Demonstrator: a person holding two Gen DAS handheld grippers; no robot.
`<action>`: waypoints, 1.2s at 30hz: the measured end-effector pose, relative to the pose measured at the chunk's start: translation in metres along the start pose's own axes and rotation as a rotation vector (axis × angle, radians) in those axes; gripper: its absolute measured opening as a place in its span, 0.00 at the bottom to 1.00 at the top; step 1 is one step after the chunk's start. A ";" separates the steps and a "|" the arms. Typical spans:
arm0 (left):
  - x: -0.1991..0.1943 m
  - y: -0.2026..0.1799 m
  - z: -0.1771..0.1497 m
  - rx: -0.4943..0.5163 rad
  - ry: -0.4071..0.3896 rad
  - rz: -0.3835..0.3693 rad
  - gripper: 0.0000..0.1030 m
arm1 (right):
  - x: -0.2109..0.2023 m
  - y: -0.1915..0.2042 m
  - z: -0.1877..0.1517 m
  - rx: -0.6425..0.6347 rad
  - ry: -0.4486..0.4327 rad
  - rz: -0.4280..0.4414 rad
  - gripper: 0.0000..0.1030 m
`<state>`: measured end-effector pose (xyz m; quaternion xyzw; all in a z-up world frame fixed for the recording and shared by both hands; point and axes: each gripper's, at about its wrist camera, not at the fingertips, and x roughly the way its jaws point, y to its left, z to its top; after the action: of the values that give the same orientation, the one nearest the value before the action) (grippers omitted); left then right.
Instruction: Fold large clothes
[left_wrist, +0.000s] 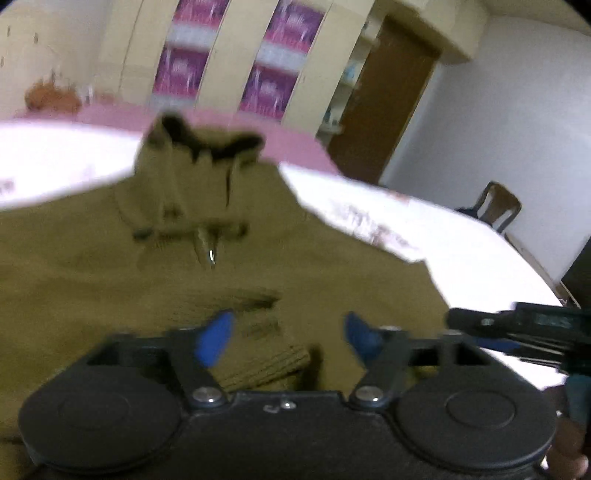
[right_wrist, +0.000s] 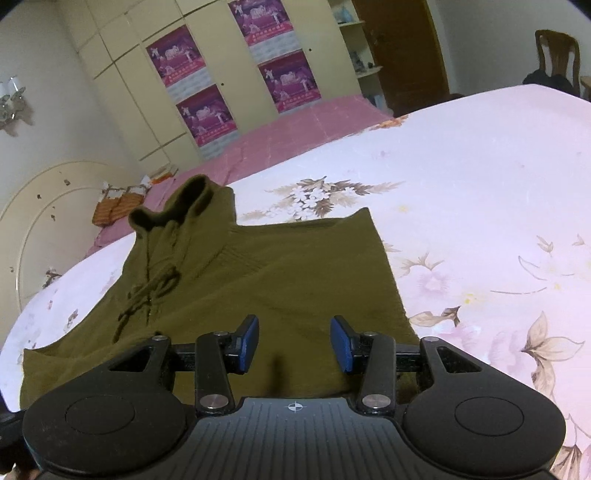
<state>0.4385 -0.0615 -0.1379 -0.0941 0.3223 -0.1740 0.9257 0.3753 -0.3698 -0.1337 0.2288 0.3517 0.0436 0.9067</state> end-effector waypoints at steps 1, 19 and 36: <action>-0.011 0.000 0.001 0.021 -0.017 0.014 0.74 | -0.001 0.002 0.000 0.009 0.005 0.028 0.42; -0.125 0.162 -0.038 -0.067 0.007 0.348 0.63 | 0.053 0.094 -0.037 -0.040 0.181 0.200 0.60; -0.101 0.164 -0.028 0.011 0.013 0.353 0.51 | -0.006 0.096 -0.016 -0.226 -0.040 0.068 0.06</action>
<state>0.3903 0.1267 -0.1498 -0.0298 0.3387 -0.0111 0.9404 0.3682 -0.2800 -0.0974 0.1378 0.3182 0.1089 0.9316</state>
